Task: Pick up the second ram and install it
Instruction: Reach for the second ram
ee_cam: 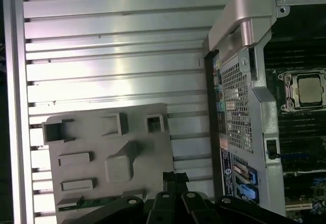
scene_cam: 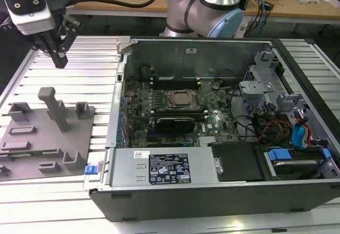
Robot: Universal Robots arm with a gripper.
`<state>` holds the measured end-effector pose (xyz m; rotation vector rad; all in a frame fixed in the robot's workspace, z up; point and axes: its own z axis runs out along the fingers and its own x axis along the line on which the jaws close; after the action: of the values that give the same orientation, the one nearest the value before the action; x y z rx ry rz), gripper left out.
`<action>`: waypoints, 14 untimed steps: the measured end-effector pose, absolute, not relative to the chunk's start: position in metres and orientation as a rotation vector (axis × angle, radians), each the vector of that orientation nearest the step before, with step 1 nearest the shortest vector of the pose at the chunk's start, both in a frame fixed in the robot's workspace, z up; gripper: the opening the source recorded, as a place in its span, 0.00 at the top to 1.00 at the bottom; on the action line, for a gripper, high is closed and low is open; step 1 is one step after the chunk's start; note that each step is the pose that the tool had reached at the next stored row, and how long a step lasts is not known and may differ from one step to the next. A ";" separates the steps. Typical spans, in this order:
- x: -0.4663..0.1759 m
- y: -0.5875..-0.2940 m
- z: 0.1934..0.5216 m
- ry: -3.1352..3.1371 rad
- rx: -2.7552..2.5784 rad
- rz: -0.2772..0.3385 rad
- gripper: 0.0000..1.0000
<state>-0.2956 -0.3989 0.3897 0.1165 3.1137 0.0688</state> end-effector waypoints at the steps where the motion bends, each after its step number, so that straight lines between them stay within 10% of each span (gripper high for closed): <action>1: -0.298 -0.399 0.390 3.114 0.117 0.069 0.89; 14: -0.330 -0.399 0.389 3.114 0.117 0.069 0.89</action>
<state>-0.3303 -0.3989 0.3890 0.1167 3.1137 0.0687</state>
